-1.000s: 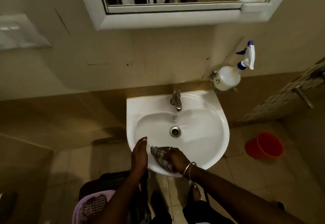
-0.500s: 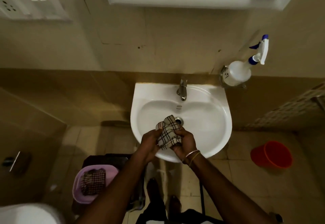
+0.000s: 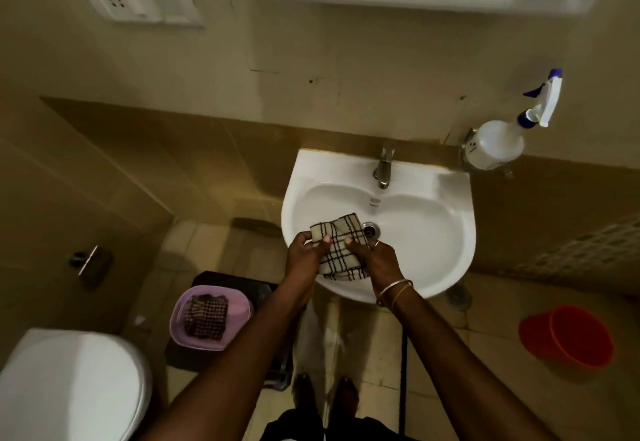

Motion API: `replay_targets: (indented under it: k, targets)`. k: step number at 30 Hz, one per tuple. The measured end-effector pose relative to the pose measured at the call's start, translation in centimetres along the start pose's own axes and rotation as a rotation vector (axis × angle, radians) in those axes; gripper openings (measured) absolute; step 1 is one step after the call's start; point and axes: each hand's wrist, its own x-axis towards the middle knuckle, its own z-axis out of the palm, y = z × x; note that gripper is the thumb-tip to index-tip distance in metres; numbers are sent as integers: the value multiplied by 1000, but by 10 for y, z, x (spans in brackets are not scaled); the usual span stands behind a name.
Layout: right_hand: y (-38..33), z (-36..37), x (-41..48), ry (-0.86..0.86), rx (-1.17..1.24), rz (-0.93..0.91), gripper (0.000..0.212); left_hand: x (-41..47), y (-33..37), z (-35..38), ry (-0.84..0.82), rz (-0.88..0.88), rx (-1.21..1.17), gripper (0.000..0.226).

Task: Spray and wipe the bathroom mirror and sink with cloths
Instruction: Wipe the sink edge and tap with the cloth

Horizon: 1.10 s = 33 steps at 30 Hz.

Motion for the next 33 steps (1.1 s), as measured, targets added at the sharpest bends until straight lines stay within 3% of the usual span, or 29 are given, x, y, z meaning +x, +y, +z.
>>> replay_targets:
  k: [3, 10, 16, 20, 22, 26, 30, 33]
  targets:
    - [-4, 12, -5, -52, -146, -120, 9, -1, 2, -21, 30, 33, -4, 35]
    - [18, 66, -6, -65, -168, -114, 28, 0, 6, -76, 88, 61, -7, 12]
    - [69, 135, -29, -45, -167, -35, 27, -5, -20, -162, 57, -55, -95, 36]
    - [114, 180, -46, -59, -204, 66, 21, -2, -47, -226, 71, -168, -35, 35]
    - [140, 203, -47, -84, -268, 121, 13, 5, -63, -259, 124, -210, 55, 30]
    - [180, 246, -41, -50, -514, 215, 24, 28, -97, -308, 186, -252, 150, 34]
    - [207, 279, -31, -7, -728, 217, 23, 57, -129, -333, 174, -332, 155, 37]
    - [234, 290, -14, -76, -937, 147, 37, 85, -151, -345, 157, -348, 207, 36]
